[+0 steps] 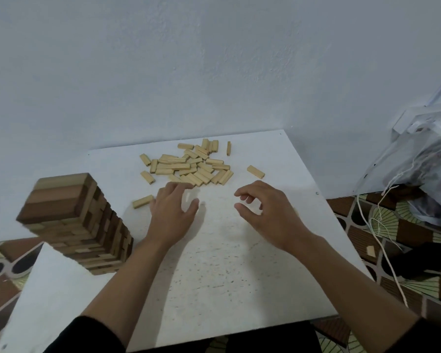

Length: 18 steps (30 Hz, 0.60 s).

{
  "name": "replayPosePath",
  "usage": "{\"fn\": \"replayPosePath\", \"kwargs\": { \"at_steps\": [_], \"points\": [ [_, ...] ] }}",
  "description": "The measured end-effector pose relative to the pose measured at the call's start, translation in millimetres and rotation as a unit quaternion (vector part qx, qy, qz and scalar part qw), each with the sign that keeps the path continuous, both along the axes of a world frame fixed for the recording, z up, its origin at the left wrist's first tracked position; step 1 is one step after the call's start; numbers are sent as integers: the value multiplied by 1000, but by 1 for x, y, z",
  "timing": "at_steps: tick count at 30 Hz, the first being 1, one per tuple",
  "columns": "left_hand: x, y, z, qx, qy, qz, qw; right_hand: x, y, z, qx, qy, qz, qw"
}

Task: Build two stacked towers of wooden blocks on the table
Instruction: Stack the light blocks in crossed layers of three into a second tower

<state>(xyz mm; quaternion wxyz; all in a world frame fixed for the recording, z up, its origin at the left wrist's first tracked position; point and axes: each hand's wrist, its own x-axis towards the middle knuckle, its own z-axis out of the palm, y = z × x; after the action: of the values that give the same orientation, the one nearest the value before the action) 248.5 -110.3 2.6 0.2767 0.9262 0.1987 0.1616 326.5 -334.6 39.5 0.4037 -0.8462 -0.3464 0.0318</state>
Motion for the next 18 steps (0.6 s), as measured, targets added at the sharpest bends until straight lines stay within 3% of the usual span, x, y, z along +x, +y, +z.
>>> {"fn": "replayPosePath", "kwargs": {
  "at_steps": [11, 18],
  "points": [
    [21, 32, -46, 124, 136, -51, 982, 0, 86, -19, -86, -4, 14, 996],
    [1, 26, -39, 110, 116, -55, 986, 13, 122, -28, -168, -49, 31, 984]
  ]
}}
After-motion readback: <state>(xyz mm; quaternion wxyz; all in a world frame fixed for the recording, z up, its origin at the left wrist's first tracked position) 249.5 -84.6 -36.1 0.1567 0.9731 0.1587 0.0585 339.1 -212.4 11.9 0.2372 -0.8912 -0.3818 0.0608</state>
